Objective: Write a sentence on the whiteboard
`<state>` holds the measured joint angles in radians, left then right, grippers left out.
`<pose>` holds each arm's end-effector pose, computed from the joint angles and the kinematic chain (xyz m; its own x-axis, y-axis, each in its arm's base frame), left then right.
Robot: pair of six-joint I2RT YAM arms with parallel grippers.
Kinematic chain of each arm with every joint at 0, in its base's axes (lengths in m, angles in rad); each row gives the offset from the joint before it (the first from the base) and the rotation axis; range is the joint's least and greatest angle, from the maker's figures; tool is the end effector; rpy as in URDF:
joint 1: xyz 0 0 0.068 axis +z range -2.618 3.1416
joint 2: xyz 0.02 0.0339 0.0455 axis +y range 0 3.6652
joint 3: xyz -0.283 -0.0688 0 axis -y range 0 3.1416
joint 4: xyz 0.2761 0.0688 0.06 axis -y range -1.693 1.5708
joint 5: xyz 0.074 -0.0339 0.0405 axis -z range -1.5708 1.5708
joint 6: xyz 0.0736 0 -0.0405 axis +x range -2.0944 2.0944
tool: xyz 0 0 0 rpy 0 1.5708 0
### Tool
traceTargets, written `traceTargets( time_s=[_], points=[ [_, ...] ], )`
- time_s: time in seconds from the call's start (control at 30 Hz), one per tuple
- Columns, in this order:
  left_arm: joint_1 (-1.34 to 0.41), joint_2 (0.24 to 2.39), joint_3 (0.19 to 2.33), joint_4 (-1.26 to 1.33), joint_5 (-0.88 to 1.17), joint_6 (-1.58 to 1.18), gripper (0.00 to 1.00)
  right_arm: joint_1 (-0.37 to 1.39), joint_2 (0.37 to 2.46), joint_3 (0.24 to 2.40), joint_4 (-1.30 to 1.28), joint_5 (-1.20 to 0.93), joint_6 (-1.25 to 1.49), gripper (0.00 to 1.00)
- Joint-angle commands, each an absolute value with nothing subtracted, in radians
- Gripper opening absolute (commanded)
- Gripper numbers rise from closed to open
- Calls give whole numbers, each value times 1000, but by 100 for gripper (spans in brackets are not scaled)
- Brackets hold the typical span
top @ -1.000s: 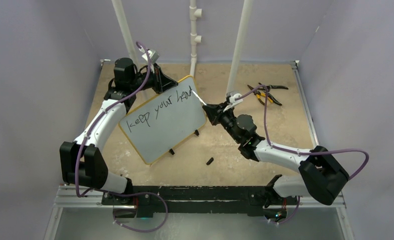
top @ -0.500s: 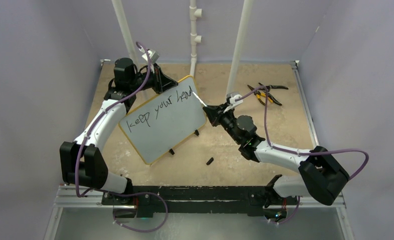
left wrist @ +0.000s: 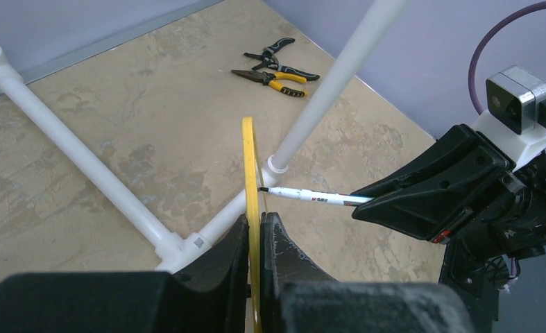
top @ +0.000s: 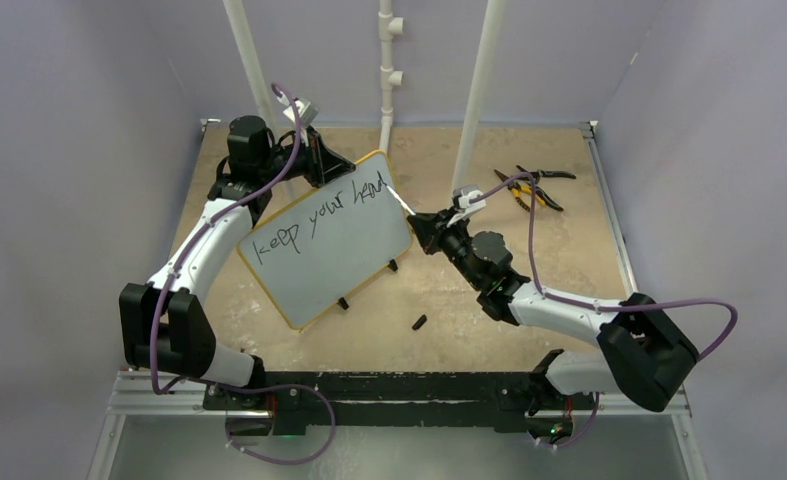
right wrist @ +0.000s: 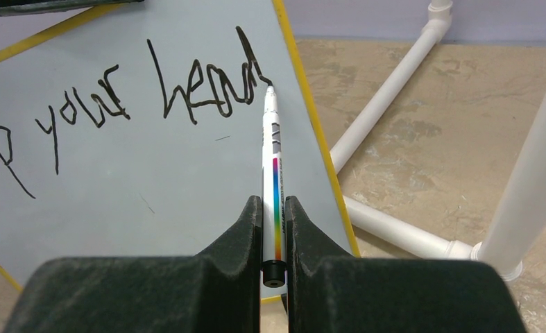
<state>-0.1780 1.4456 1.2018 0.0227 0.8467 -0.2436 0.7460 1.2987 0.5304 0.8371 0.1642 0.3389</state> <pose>0.3710 -0.1228 0.3589 -0.4113 -0.0884 -0.9072 0.7599 0.5165 -0.3948 0.2508 0.2154 0.2474 -0.1352 0.3217 -0.9372 -0.5353 0.7722 0.3423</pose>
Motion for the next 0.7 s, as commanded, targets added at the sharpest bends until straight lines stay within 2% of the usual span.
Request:
traceTargets(
  time_s=[0.0, 0.47, 0.67],
  points=[
    [-186, 1420, 1200, 72, 882, -236, 0, 744, 1284, 519, 759, 201, 346, 0],
    [-186, 1419, 1199, 74, 875, -236, 0, 744, 1262, 554, 750, 257, 364, 0],
    [-186, 1409, 1200, 83, 860, -248, 0, 744, 1144, 525, 777, 216, 361, 0]
  ],
)
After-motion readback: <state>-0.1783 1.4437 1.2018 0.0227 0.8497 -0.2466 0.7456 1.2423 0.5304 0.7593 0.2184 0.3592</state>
